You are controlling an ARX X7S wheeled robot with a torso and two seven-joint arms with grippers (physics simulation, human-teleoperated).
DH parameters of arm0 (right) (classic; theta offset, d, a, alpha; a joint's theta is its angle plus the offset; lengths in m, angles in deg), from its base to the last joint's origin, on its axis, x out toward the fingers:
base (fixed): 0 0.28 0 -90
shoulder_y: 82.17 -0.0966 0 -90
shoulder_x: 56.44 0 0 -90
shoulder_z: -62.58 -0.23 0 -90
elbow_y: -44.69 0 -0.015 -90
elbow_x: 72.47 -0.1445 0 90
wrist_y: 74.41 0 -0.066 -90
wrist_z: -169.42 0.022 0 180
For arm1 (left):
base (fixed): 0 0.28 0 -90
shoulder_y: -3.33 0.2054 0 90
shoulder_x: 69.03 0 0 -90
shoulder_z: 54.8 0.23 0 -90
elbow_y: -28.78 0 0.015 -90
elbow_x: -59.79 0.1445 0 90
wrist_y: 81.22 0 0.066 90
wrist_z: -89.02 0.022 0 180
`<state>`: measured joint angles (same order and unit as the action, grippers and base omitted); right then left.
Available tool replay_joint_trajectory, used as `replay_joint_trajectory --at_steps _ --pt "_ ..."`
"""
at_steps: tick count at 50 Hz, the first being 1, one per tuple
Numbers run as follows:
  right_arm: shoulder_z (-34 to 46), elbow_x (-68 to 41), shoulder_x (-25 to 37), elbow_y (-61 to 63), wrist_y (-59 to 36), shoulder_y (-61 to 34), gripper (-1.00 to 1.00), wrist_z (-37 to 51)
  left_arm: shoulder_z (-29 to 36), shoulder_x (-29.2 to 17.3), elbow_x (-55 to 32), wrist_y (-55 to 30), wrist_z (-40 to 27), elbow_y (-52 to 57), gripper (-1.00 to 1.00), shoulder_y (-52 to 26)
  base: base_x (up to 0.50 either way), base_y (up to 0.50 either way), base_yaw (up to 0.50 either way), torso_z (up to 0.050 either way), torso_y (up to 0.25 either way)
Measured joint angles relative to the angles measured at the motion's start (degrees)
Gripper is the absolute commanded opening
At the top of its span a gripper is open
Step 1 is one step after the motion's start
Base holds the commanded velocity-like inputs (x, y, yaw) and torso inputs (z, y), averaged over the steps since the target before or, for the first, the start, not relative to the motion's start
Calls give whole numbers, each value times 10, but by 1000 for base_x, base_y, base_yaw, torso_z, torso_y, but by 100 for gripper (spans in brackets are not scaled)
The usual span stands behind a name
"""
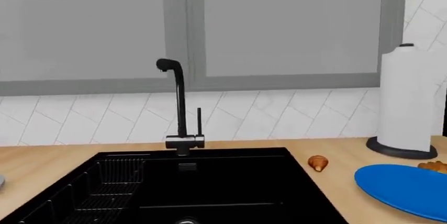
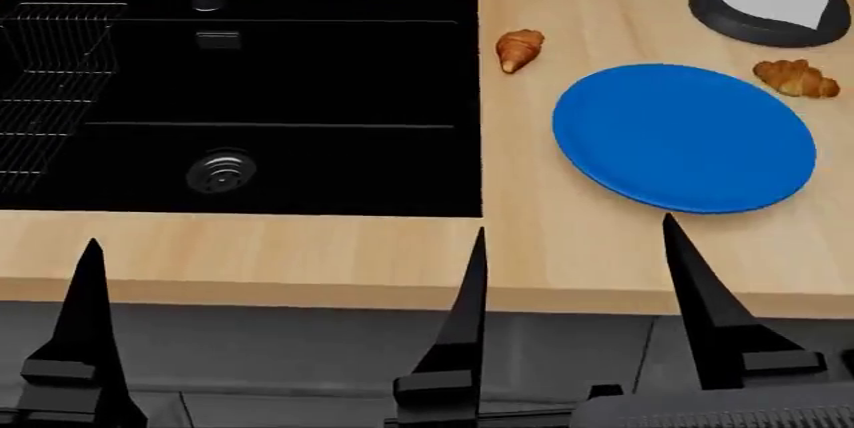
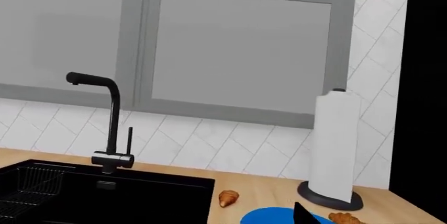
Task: Place the pastries on the plates.
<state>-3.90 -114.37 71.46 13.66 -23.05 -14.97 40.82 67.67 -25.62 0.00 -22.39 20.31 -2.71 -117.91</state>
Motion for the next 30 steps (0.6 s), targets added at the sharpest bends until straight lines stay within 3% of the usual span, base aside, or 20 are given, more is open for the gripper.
replay_joint_trajectory --at_steps 30 --pt "33 3 21 -5 20 -9 100 24 15 -9 5 16 -1 -4 100 -1 -1 -500 0 0 0"
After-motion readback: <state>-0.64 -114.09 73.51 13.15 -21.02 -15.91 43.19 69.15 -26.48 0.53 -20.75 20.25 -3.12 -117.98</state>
